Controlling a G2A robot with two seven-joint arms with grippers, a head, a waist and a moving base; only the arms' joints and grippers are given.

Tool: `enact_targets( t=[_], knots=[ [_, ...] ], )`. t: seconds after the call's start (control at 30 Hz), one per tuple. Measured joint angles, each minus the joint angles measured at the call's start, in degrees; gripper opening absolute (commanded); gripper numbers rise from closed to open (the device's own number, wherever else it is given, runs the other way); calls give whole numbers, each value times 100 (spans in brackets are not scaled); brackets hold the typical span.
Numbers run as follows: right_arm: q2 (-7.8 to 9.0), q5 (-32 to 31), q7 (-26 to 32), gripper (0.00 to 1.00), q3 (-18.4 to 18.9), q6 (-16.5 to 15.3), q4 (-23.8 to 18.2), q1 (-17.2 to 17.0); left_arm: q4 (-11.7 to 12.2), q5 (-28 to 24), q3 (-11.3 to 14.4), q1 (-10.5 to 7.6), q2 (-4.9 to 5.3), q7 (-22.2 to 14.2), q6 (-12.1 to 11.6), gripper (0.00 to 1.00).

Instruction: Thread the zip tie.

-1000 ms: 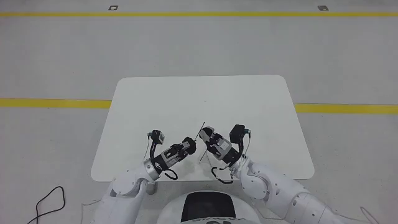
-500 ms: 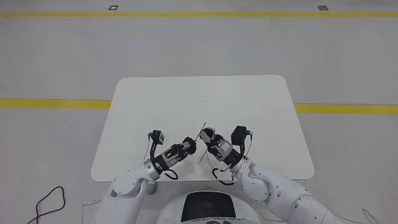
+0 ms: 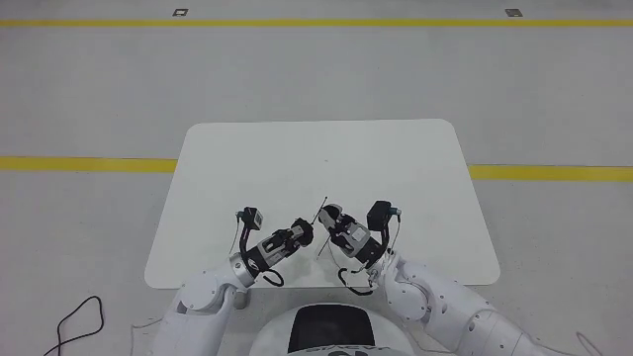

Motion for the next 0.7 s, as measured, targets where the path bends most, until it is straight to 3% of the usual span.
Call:
enact_targets(
  t=[0.7],
  knots=[
    [-32, -5, 216, 0, -33, 0, 39, 20, 14, 47, -45, 8, -60, -89, 0, 0]
  ],
)
